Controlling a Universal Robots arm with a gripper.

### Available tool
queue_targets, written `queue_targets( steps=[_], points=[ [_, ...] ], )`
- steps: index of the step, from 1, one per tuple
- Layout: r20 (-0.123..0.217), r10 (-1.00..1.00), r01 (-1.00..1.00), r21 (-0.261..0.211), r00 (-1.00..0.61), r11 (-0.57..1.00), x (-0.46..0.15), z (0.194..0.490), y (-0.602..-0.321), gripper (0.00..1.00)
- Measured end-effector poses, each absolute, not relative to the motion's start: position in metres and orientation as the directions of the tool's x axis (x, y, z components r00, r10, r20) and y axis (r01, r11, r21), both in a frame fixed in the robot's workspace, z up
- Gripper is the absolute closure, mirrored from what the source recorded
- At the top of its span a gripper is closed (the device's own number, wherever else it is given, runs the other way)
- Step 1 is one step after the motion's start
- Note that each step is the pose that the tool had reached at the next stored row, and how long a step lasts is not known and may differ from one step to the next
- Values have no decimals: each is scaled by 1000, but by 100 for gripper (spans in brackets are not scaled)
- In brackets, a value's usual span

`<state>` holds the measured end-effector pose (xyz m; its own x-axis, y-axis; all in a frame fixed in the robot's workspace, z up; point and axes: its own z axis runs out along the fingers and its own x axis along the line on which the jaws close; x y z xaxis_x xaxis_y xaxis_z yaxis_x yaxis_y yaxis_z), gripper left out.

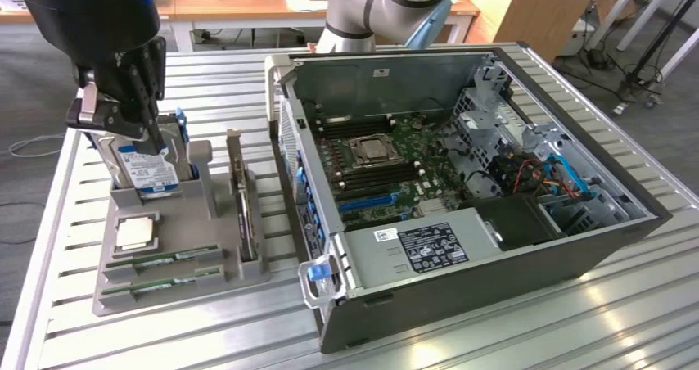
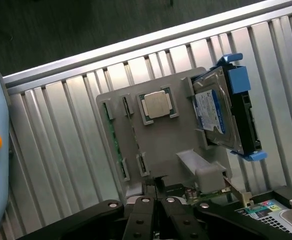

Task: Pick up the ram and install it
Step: 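Pick up the ram and move it above insertion slot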

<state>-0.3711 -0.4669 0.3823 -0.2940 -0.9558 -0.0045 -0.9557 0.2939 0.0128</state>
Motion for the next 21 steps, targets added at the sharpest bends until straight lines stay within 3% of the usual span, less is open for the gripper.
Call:
queue_targets(
  steps=[21],
  points=[
    [-4, -990, -990, 13, -139, 139, -371, 381, -467, 89]
  ],
)
